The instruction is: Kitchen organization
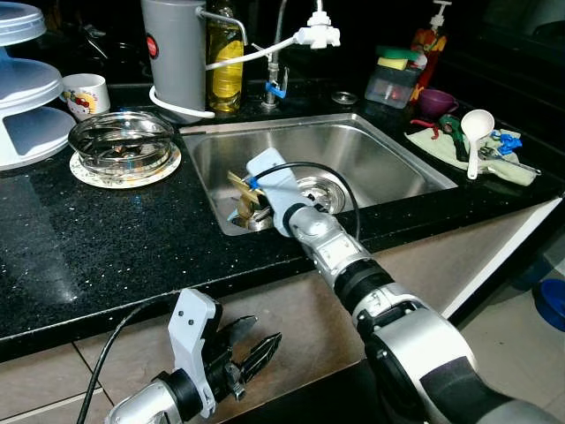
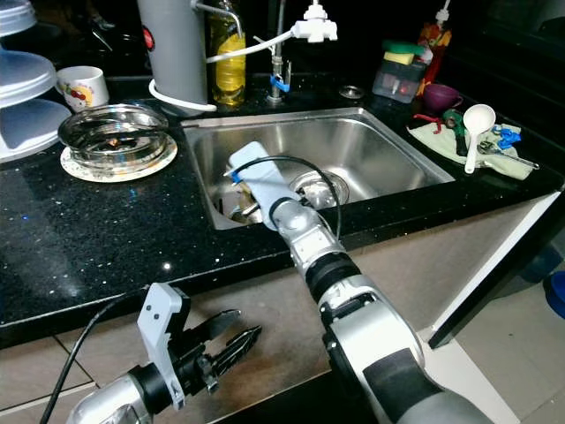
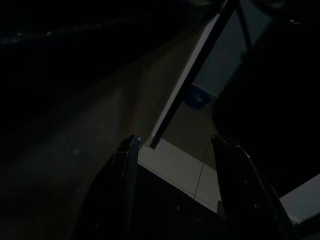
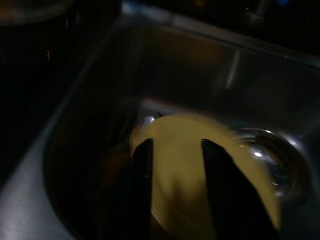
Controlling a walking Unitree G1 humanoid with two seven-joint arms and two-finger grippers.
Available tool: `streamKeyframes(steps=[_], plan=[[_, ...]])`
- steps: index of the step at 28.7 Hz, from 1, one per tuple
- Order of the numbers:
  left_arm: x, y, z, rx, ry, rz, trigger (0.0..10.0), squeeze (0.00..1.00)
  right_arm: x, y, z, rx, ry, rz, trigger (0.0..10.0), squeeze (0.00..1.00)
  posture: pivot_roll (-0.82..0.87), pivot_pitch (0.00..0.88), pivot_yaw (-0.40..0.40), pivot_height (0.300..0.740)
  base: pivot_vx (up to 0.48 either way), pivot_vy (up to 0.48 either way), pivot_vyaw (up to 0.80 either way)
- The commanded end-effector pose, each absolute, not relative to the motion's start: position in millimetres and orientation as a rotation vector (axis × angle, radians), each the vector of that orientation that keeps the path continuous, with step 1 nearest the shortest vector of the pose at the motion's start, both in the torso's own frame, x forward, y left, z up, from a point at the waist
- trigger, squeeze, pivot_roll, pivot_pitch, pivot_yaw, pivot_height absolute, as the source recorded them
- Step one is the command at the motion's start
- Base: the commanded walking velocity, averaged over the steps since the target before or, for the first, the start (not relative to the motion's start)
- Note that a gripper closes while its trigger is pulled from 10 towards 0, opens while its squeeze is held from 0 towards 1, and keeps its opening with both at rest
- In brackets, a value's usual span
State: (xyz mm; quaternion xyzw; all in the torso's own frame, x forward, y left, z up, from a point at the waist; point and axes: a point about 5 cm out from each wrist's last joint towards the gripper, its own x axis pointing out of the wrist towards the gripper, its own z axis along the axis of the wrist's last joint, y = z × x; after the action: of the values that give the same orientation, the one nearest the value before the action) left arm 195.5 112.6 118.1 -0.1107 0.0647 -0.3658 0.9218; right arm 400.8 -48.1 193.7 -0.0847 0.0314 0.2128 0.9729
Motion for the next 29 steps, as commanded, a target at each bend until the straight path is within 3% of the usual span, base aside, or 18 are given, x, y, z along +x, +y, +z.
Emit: streamKeyframes(steps=[1, 2, 3, 6, 7, 13, 16, 29], plan=[[196, 111, 118, -0.231, 0.122, -0.750, 10.0, 0.00, 400, -53, 202, -0.012, -0.017, 0.463, 10.0, 0.34, 0.14, 0.000, -0.120, 0.740, 0.000, 0.000, 0.00], [196, 111, 118, -0.230, 0.120, -0.749, 10.0, 0.00, 399, -55, 205, 0.038, -0.049, 0.479, 10.0, 0.34, 0.14, 0.000, -0.120, 0.740, 0.000, 0.000, 0.00], [199, 113, 119, -0.226, 0.113, -0.723, 10.0, 0.00, 393, -67, 209, 0.207, -0.121, 0.530, 10.0, 0.00, 0.14, 0.000, -0.117, 0.740, 0.000, 0.000, 0.00], [202, 114, 119, -0.223, 0.108, -0.699, 10.0, 0.00, 388, -75, 208, 0.296, -0.152, 0.565, 10.0, 0.00, 0.13, 0.000, -0.117, 0.740, 0.000, 0.000, 0.00], [208, 117, 121, -0.226, 0.100, -0.658, 10.0, 0.00, 381, -90, 204, 0.396, -0.187, 0.573, 10.0, 0.00, 0.12, 0.000, -0.115, 0.740, 0.000, 0.000, 0.00], [220, 120, 128, -0.215, 0.070, -0.603, 10.0, 0.00, 364, -121, 202, 0.569, -0.272, 0.618, 10.0, 0.00, 0.11, 0.000, -0.106, 0.740, 0.000, 0.000, 0.00], [230, 117, 137, -0.197, 0.046, -0.594, 10.0, 0.00, 341, -136, 210, 0.676, -0.350, 0.755, 10.0, 0.00, 0.09, 0.000, -0.084, 0.740, 0.000, 0.000, 0.00], [245, 127, 157, -0.130, 0.018, -0.601, 10.0, 0.00, 327, -134, 201, 0.642, -0.335, 0.739, 10.0, 0.00, 0.08, 0.000, -0.050, 0.740, -0.172, 0.000, 0.00]])
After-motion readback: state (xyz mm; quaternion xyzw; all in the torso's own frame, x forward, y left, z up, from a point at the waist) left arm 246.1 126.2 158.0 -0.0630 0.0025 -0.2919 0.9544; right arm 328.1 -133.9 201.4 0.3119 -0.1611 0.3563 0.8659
